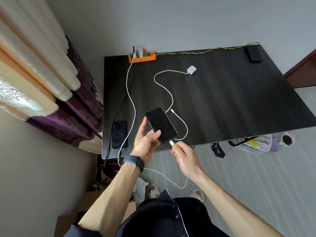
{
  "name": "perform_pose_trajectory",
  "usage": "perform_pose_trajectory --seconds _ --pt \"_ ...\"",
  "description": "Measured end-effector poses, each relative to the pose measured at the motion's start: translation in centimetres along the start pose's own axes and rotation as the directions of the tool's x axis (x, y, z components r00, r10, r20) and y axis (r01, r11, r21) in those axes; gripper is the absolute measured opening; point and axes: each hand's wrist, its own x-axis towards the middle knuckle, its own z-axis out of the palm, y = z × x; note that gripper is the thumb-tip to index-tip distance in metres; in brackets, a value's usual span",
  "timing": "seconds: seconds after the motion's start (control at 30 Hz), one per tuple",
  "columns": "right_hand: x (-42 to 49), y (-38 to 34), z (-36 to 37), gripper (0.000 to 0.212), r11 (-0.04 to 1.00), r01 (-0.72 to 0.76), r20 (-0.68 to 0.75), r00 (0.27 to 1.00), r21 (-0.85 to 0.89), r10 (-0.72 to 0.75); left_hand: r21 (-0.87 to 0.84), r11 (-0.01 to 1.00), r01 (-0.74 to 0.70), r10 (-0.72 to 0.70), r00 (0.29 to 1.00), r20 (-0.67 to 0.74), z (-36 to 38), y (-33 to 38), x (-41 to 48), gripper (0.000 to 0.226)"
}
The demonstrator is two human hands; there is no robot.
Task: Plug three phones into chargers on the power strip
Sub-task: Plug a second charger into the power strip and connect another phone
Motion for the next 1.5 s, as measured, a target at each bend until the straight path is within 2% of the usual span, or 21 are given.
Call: perform_pose_trajectory --seconds 0.33,0.53,0.77,1.03,1.17,1.3,1.43,1.5 --pt "0.3 0.0 -0.5 0.031 1.000 0.019 -0.007 1.000 0.021 -0.019 0.084 0.996 -0.025 0.027 0.999 -0.023 1.4 0.6 -0.5 0.083" --pt "0.4 0.6 -0.3 0.033 0.999 0.024 -0.014 1.000 -0.022 -0.025 0.014 1.000 0.011 -0.011 1.000 -0.015 1.0 0.2 -0.6 0.080" --pt "0.3 1.2 0.2 0.034 0.999 0.030 -0.023 0.999 -0.042 -0.031 0.149 0.987 -0.053 0.052 0.999 0.009 1.8 0.4 -0.4 0.081" --pt "1.0 1.3 0.4 0.033 0.999 0.045 -0.004 0.999 -0.020 -0.045 0.170 0.985 -0.036 0.043 0.998 -0.039 1.3 0.6 -0.4 0.080" --pt "1.9 1.7 0.5 0.029 0.995 -0.043 0.114 0.992 -0.085 0.052 0.147 0.989 -0.001 0.009 0.998 -0.055 0.3 0.6 -0.5 0.079" --pt "3.6 2.0 0.7 0.026 0.959 -0.284 0.257 0.927 0.006 0.273 0.144 0.984 0.109 -0.099 0.992 -0.076 -2.5 0.3 -0.4 0.077" --pt "5.2 3.0 2.3 0.031 0.957 -0.254 0.232 0.931 -0.143 0.282 0.285 0.928 0.238 -0.234 0.971 -0.049 -5.6 -0.8 -0.5 0.075" --pt "6.0 3.7 3.7 0.029 0.948 -0.238 0.236 0.929 -0.213 0.287 0.371 0.888 0.272 -0.256 0.962 -0.092 -6.8 -1.3 -0.3 0.072"
